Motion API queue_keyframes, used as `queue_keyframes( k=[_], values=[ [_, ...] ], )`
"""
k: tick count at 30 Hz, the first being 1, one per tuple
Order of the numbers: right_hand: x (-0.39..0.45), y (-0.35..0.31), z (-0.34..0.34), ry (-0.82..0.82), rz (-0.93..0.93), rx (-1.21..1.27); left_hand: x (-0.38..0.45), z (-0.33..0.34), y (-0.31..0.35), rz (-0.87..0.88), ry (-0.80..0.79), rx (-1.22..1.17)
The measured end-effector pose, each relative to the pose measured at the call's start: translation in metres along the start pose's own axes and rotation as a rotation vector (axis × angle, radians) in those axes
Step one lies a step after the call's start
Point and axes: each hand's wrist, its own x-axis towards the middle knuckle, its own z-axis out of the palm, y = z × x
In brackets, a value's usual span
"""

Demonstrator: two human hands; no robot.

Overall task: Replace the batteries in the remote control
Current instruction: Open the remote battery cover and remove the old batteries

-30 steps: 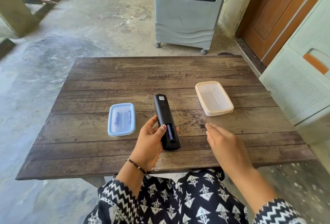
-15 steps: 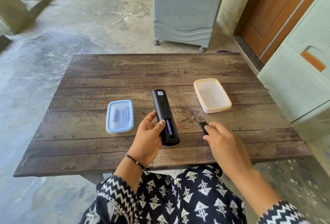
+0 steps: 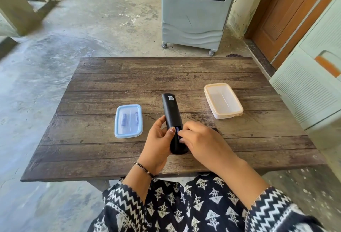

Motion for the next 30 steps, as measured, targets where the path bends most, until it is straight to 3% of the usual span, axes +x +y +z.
queue_keyframes(
  k=[13, 19, 30],
  values=[
    [0.020, -0.002, -0.026, -0.242, -0.175, -0.166, -0.003, 0.000, -0.002, 0.039, -0.006, 0.172],
    [0.020, -0.002, -0.021, -0.221, -0.261, -0.167, -0.001, 0.002, 0.003, 0.029, -0.006, 0.193],
    [0.011, 0.001, -0.010, -0.109, -0.144, -0.050, 0.003, 0.000, 0.005, 0.014, 0.051, 0.137]
  ],
)
